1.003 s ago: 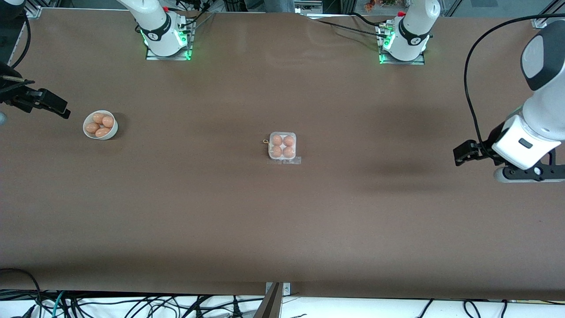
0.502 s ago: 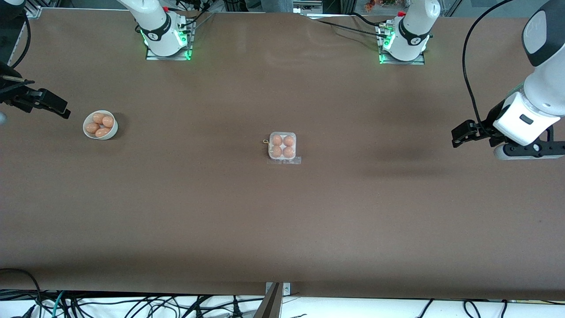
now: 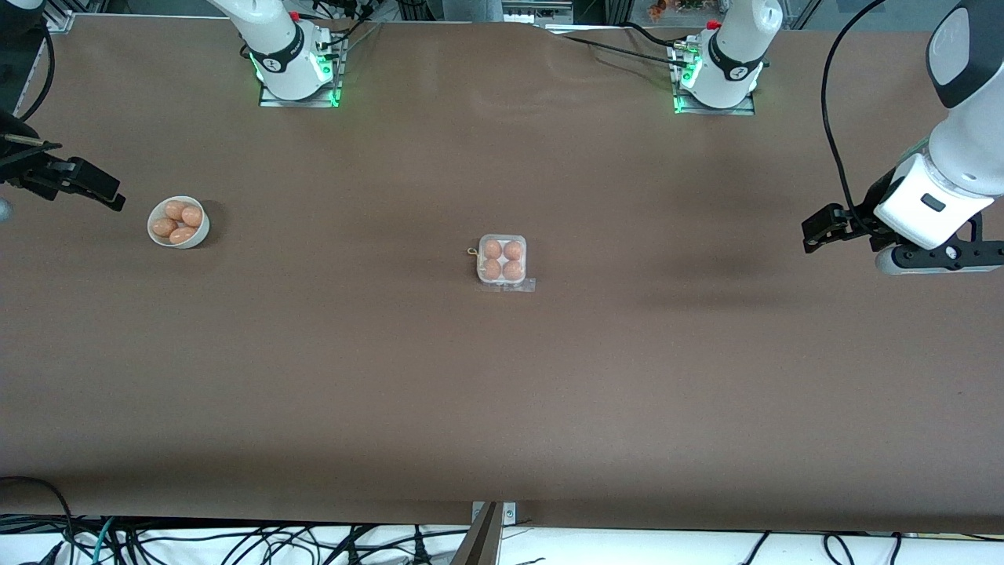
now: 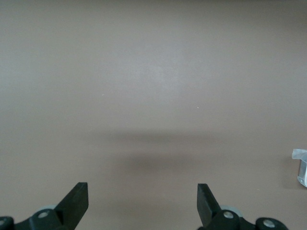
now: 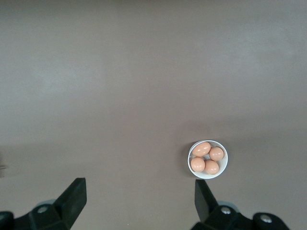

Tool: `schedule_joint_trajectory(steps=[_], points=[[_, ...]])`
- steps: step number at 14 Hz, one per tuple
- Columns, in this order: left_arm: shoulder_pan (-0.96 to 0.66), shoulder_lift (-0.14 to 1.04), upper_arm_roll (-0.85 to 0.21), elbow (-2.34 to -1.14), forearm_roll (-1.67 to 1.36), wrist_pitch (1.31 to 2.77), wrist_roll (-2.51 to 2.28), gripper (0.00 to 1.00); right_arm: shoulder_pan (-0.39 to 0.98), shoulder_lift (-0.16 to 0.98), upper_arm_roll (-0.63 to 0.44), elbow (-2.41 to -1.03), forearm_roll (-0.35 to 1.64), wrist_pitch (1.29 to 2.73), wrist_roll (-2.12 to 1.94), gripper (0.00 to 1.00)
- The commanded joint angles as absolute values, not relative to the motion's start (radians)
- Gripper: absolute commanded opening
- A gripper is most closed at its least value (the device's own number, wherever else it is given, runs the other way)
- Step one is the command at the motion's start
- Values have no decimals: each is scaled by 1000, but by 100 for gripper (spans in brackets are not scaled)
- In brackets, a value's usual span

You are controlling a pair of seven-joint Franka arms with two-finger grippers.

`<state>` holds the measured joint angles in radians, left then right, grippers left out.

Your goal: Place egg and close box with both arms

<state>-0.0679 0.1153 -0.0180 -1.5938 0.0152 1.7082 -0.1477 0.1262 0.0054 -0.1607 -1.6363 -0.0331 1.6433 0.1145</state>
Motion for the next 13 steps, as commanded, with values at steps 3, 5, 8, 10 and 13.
schedule_joint_trajectory(steps=[3,5,8,10,13], points=[[-74,87,-2,-1614,-17,1680,-124,100,121,6,-160,-1621,-17,1632,100,100],[-72,87,-2,-1608,-21,1678,-124,100,121,6,-160,-1621,-17,1632,100,100],[-69,87,0,-1606,-41,1677,-126,100,121,6,-160,-1620,-15,1632,100,100],[-69,87,0,-1603,-41,1677,-127,100,121,6,-160,-1621,-15,1631,100,100],[-69,87,2,-1603,-41,1677,-127,100,121,6,-160,-1620,-15,1631,101,100]])
